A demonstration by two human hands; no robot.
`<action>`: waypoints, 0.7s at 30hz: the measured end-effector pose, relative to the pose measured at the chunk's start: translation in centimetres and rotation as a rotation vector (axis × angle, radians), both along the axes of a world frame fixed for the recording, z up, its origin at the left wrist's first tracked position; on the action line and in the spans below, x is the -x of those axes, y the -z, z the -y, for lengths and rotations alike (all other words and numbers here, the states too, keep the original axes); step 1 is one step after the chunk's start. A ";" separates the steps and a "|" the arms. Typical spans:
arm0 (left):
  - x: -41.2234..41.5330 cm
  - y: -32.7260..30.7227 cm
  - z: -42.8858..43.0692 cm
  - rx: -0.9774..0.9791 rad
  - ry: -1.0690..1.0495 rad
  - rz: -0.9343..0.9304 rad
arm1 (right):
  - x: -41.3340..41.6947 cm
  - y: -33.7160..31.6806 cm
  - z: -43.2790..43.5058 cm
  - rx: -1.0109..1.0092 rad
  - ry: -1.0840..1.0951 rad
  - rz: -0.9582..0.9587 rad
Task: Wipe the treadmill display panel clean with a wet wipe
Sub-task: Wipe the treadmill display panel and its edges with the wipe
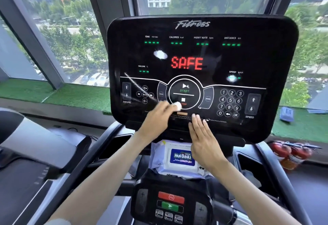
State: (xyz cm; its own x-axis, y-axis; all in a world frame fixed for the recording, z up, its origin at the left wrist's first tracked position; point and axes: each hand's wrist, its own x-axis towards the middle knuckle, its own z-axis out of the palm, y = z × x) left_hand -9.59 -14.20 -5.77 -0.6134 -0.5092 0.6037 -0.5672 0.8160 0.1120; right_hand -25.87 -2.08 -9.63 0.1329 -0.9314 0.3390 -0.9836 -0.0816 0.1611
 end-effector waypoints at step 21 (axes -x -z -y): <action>0.1 -2.7 1.5 0.052 0.070 0.012 | -0.9 -0.3 0.4 0.094 0.019 0.048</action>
